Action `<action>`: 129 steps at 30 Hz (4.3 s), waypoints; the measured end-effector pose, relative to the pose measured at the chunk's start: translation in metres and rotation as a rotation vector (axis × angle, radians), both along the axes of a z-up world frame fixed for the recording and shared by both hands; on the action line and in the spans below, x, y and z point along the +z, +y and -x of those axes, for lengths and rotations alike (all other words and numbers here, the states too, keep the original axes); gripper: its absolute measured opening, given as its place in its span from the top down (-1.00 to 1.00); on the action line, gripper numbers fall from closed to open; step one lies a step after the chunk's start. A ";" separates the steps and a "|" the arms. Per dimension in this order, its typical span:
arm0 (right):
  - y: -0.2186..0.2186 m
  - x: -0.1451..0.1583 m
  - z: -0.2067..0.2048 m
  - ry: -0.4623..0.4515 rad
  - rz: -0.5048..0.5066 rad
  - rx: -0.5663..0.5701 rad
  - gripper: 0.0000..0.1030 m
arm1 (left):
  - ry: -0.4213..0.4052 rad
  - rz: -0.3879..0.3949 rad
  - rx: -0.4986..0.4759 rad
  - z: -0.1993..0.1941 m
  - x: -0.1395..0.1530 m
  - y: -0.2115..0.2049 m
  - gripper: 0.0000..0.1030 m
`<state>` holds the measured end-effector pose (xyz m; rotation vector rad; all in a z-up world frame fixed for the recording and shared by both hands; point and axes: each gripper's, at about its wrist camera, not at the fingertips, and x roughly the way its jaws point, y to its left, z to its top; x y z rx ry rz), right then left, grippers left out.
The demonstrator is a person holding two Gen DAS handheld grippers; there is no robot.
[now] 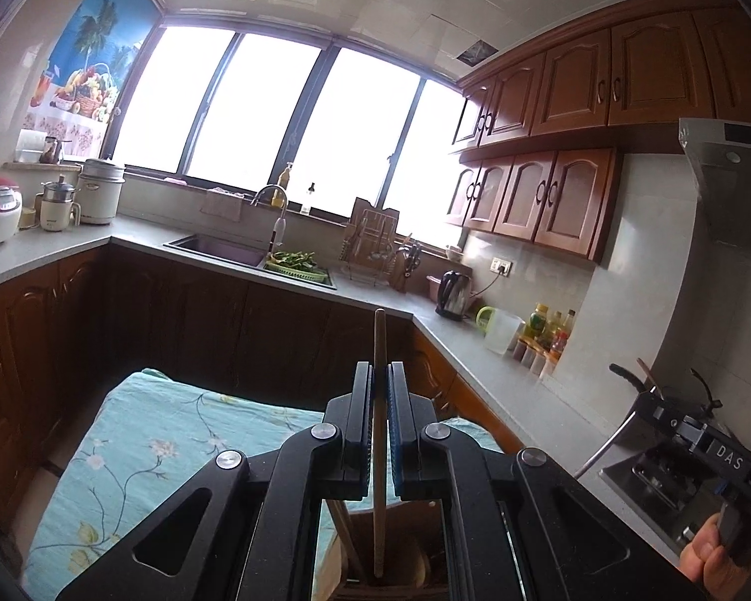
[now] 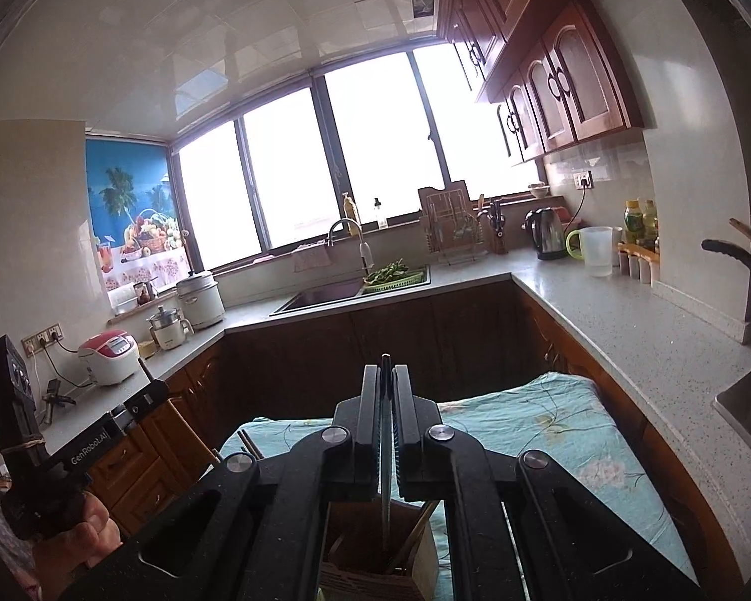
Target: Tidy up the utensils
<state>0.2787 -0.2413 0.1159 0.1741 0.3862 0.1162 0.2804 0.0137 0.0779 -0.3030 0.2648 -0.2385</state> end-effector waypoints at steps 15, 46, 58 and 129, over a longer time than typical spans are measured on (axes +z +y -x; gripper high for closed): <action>-0.013 -0.074 -0.015 0.180 -0.073 -0.008 0.92 | 0.150 0.009 -0.021 -0.043 -0.065 -0.011 0.93; -0.016 -0.068 -0.011 0.158 -0.075 -0.014 0.27 | 0.183 -0.033 -0.025 -0.039 -0.051 -0.006 0.46; -0.028 -0.071 0.029 0.099 -0.095 -0.047 -0.95 | 0.183 -0.086 0.061 0.016 -0.049 -0.012 -0.66; 0.027 -0.150 0.272 -0.065 0.139 -0.022 -1.00 | 0.105 -0.347 0.114 0.297 -0.118 -0.026 -0.98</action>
